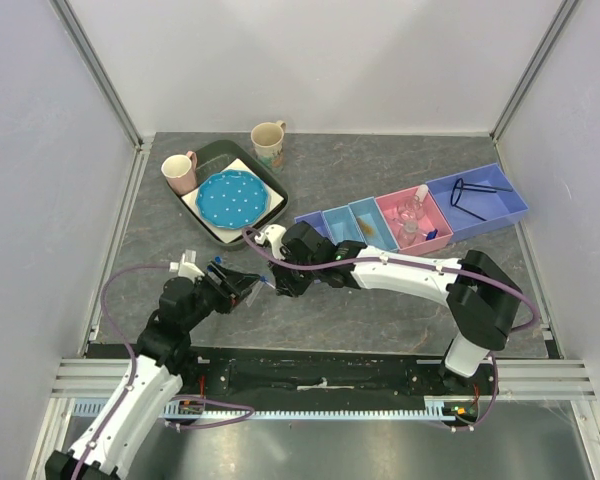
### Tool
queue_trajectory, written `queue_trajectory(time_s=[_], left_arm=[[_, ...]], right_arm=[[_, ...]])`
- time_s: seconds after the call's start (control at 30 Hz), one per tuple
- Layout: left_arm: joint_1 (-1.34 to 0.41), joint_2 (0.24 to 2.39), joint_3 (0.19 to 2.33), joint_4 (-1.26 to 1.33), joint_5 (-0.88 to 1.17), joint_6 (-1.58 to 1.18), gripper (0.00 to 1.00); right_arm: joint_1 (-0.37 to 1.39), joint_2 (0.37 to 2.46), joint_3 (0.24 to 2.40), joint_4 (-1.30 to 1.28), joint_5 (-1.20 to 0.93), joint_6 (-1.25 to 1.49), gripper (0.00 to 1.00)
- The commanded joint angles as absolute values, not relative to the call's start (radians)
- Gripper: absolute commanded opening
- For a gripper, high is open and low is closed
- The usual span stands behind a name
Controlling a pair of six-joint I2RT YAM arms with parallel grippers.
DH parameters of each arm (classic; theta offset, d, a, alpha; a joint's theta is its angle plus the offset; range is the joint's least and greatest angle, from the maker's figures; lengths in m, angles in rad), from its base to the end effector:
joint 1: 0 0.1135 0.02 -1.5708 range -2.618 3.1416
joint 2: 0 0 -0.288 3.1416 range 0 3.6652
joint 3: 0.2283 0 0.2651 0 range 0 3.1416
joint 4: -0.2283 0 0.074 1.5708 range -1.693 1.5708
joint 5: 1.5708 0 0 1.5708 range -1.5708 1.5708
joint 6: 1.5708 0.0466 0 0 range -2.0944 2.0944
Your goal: Organize the chemistry lab equipment
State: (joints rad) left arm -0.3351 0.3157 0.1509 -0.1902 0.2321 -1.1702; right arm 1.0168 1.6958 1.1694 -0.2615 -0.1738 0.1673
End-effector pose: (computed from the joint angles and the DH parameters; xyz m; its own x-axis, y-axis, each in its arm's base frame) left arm 0.1124 -0.0505 0.1783 -0.6103 -0.7364 -0.2920 -0.0980 0.4360 -0.8946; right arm 0.2004 0.3392 0.2364 -0.5179 -0.5254 -0.6751 -0.8271 0.5090 0.2383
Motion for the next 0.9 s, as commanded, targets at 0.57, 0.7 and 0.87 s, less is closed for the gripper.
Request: queue_trajectory(time_s=[0.57,0.7,0.87], left_arm=[[-0.336,0.505,0.124,0.044,0.416,-1.226,0.42],[-0.337,0.514,0.124,0.044,0.443,-1.216,0.38],[-0.337,0.519,0.138,0.043,0.471,-1.198,0.22]], right_arm=[[1.005,1.661,1.189,-0.225,-0.393,0.130,0.11],[1.003,1.660,1.189,-0.226,-0.405,0.127,0.11],[1.005,1.670,1.200,-0.227,-0.426,0.130,0.12]])
